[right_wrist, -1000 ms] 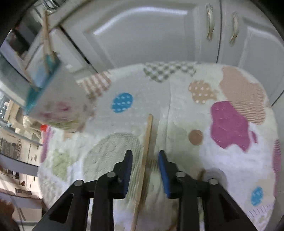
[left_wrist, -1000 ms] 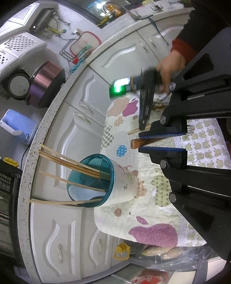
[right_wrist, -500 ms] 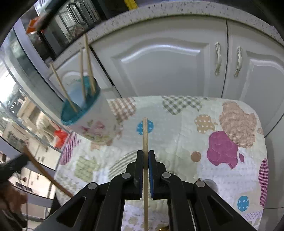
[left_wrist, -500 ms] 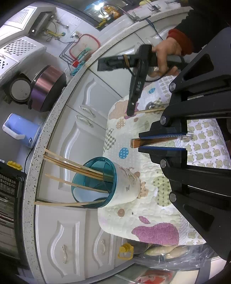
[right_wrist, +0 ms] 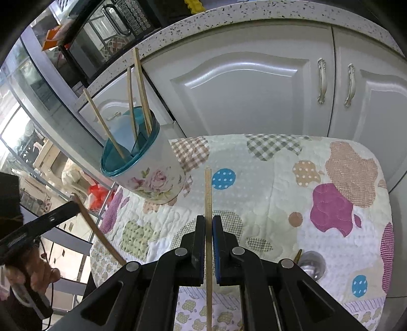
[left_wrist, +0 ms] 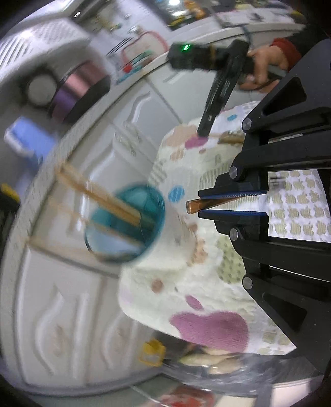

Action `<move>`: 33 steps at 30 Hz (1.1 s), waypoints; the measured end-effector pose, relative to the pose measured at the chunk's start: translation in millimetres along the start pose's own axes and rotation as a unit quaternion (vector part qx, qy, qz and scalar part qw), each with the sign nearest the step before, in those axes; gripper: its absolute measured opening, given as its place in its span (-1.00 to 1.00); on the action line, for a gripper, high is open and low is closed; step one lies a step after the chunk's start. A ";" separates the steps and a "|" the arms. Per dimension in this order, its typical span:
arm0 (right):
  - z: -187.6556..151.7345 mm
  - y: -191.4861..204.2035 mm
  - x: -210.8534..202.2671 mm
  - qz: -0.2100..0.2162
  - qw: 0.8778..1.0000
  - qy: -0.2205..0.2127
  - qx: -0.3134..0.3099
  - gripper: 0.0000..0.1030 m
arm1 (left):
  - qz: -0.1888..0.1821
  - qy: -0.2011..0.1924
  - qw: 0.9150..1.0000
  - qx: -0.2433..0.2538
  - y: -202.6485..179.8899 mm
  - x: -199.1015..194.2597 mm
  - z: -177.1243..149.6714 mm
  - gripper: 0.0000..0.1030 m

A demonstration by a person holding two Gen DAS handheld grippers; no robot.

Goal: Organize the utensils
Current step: 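Lift both chopsticks and carry them above the holder with both tools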

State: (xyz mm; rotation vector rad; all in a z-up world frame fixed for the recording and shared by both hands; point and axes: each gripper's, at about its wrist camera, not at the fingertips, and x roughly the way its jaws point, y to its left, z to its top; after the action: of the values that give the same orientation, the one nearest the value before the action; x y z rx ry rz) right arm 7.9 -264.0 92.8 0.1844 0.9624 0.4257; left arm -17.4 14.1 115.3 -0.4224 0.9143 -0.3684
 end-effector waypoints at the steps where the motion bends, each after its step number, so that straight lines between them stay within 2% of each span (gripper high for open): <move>1: 0.5 0.3 -0.3 0.001 1.000 0.001 -0.001 -0.90 | 0.008 0.005 1.000 -0.018 10.9 3.5 0.1 -1.00; 4: 1.9 1.6 1.3 0.004 1.000 0.003 -0.001 -0.90 | 0.021 0.028 0.996 -0.086 51.3 20.9 -3.8 -1.00; 7: 1.0 3.9 6.5 0.008 1.000 0.009 0.000 -0.90 | 0.039 0.053 0.987 -0.146 91.3 45.9 -12.1 -1.00; 10: -1.7 4.9 9.8 0.009 1.000 0.015 0.000 -0.90 | 0.017 0.073 0.975 -0.209 116.5 59.8 -25.6 -1.00; 11: -2.1 4.6 9.5 0.010 1.000 0.016 0.001 -0.90 | 0.006 0.071 0.972 -0.222 118.5 59.5 -28.4 -1.00; 13: -1.7 2.5 8.5 0.009 1.000 0.019 0.001 -0.90 | 0.001 0.060 0.976 -0.210 110.7 56.8 -26.9 -0.99; 15: -0.3 1.0 8.1 0.007 1.000 0.020 0.001 -0.90 | 0.007 0.054 0.980 -0.190 100.1 56.3 -21.8 -0.71; 17: 2.4 -0.2 7.7 0.008 1.000 0.019 0.003 -0.90 | 0.009 0.053 0.982 -0.180 91.1 60.6 -17.4 -0.16; 19: 3.9 -0.4 6.8 0.010 1.000 0.017 0.006 -0.90 | 0.020 0.057 0.981 -0.183 85.9 72.8 -14.1 -0.07; 22: 5.1 2.4 3.5 0.012 1.000 0.014 0.006 -0.90 | 0.051 0.069 0.978 -0.188 82.8 92.6 -11.1 -0.08; 25: 6.9 6.7 -3.6 0.016 1.000 0.007 0.001 -0.90 | 0.107 0.052 0.983 -0.139 64.3 102.5 -5.1 -0.14; 26: 8.0 8.6 -6.9 0.017 1.000 0.003 -0.002 -0.90 | 0.123 0.053 0.984 -0.119 57.9 105.5 -4.4 -0.59; 27: 8.7 10.3 -9.6 0.019 1.000 0.000 -0.004 -0.90 | 0.124 0.066 0.984 -0.109 56.0 109.3 -4.9 -0.71; 30: 11.8 16.0 -18.5 0.026 1.000 -0.012 -0.012 -0.90 | 0.094 0.077 0.985 -0.123 65.4 102.9 -9.2 -0.73; 33: 14.0 22.2 -27.3 0.034 0.999 -0.024 -0.020 -0.90 | 0.066 0.067 0.987 -0.129 70.9 74.7 -12.5 -0.74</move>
State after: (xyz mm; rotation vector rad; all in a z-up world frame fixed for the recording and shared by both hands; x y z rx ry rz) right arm -0.1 -255.2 128.8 0.1907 0.9005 0.5013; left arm 23.0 36.8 22.6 -0.5751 1.1208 -0.1583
